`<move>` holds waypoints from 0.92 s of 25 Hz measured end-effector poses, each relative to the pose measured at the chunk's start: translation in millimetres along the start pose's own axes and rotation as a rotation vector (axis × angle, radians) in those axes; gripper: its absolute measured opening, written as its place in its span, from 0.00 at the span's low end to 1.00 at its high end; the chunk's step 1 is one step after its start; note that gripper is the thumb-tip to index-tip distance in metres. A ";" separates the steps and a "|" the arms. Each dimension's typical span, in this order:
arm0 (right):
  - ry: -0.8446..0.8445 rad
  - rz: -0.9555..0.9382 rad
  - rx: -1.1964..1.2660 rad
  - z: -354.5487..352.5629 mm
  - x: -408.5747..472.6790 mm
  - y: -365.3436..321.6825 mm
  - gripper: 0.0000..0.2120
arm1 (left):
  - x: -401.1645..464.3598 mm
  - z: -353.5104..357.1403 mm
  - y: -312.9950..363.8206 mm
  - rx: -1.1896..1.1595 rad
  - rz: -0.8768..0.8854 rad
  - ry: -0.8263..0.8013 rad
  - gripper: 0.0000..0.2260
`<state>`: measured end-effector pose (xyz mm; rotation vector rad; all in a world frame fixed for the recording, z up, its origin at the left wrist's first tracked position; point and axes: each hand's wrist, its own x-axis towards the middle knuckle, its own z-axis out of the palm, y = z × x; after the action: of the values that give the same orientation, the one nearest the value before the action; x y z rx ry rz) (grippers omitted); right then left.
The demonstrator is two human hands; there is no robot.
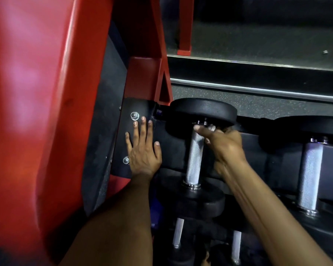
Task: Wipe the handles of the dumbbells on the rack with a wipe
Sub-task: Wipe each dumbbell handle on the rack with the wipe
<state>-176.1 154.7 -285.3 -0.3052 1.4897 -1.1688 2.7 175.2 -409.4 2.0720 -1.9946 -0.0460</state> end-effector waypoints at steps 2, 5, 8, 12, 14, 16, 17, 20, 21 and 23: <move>0.002 0.015 -0.002 -1.5 5.8 6.4 0.14 | 1.3 -0.8 1.7 0.003 -0.002 -0.011 0.30; 0.102 -0.072 -0.190 -21.3 11.8 20.3 0.14 | -1.1 0.6 -0.8 0.001 -0.003 -0.018 0.30; 0.149 -0.150 -0.511 -47.1 -4.0 14.1 0.08 | -2.2 -4.6 1.6 -0.031 -0.022 -0.091 0.29; 0.122 -0.237 -0.757 -57.2 -44.2 -22.6 0.10 | 2.9 -49.3 30.6 -0.153 -0.229 -0.215 0.26; 0.085 -0.250 -0.796 -57.9 -68.3 -37.8 0.10 | -9.0 -91.7 53.4 -0.456 -0.467 -0.210 0.22; 0.080 -0.259 -0.804 -59.7 -92.0 -46.7 0.10 | -28.5 -128.7 75.1 -0.718 -0.608 -0.156 0.17; 0.077 -0.274 -0.809 -61.7 -109.1 -51.7 0.10 | -42.1 -149.5 84.1 -0.788 -0.621 -0.140 0.15; 0.070 -0.349 -0.811 -73.8 -164.6 -58.8 0.11 | -86.5 -208.0 103.3 -0.890 -0.604 -0.087 0.13; 0.072 -0.365 -0.803 -79.2 -182.8 -59.7 0.11 | -100.4 -225.6 107.2 -0.902 -0.607 -0.080 0.13; 0.069 -0.357 -0.742 -92.1 -219.1 -54.4 0.11 | -132.5 -253.1 109.6 -0.923 -0.602 -0.093 0.14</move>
<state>-210.5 335.7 -125.6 -1.0770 1.9459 -0.8503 -59.9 345.8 -163.2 1.8943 -0.9649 -0.9757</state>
